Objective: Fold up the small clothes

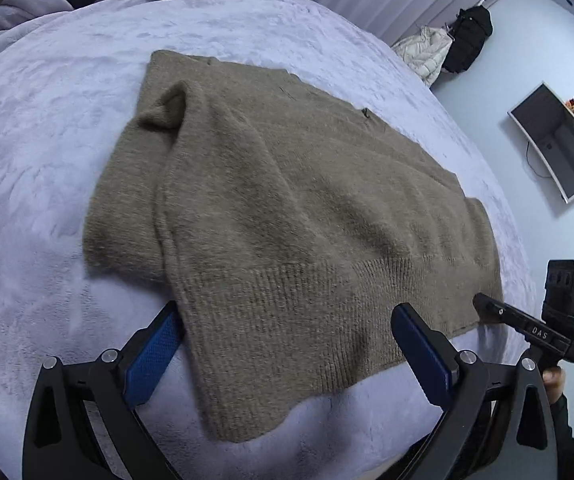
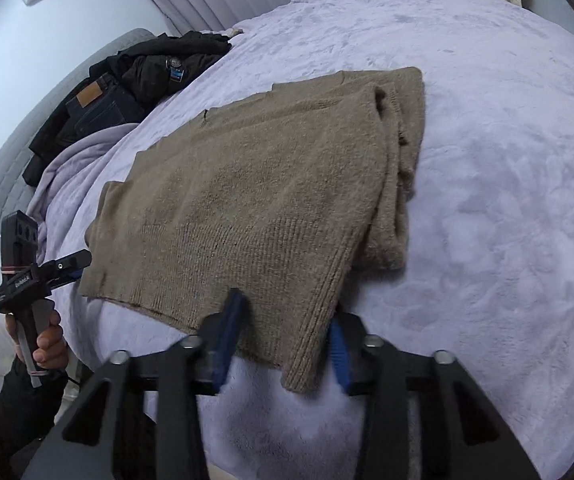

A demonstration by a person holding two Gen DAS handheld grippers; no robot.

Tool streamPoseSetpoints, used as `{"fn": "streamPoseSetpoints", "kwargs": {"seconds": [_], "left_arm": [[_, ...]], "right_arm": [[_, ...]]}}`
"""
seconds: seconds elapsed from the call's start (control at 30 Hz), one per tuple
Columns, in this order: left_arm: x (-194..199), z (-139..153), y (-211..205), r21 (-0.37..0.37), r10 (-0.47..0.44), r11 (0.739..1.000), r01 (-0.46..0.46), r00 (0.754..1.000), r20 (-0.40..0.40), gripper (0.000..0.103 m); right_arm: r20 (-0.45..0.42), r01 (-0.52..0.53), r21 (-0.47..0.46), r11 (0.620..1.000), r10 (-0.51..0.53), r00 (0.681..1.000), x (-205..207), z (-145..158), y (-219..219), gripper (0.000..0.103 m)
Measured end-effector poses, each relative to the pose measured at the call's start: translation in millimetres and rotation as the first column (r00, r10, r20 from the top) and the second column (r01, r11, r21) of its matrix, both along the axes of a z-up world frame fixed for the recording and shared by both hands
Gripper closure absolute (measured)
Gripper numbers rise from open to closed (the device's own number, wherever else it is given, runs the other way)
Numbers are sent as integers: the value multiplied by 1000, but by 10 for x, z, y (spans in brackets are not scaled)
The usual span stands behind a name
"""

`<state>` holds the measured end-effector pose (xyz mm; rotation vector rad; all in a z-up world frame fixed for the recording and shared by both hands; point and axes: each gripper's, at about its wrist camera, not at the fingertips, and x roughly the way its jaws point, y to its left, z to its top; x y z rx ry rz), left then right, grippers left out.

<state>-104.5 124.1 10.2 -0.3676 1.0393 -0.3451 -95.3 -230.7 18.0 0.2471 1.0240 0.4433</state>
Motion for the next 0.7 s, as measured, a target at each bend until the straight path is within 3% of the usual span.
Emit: {"fn": "streamPoseSetpoints", "kwargs": {"seconds": [0.03, 0.1, 0.27, 0.43, 0.57, 0.7], "left_arm": [[-27, 28, -59, 20, -24, 1000, 23, 1000, 1, 54], [-55, 67, -132, 52, -55, 997, 56, 998, -26, 93], [10, 461, -100, 10, -43, 999, 43, 997, 71, 93], [401, 897, 40, -51, 30, 998, -21, 982, 185, 93], [976, 965, 186, -89, 114, 991, -101, 980, 161, 93], [1565, 808, 125, -40, 143, 989, -139, 984, 104, 93]], "right_arm": [[-6, -8, 5, 1000, 8, 1000, 15, -11, 19, 91], [26, -22, 2, 1000, 22, 999, -26, 65, 54, 94], [146, -87, 67, 994, 77, 986, -59, 464, 78, 94], [227, -56, 217, 974, 5, 974, 350, 839, -49, 94], [224, 26, 319, 947, -102, 969, 854, 965, -123, 94], [171, 116, 295, 948, -171, 970, 1474, 902, -37, 94]]}}
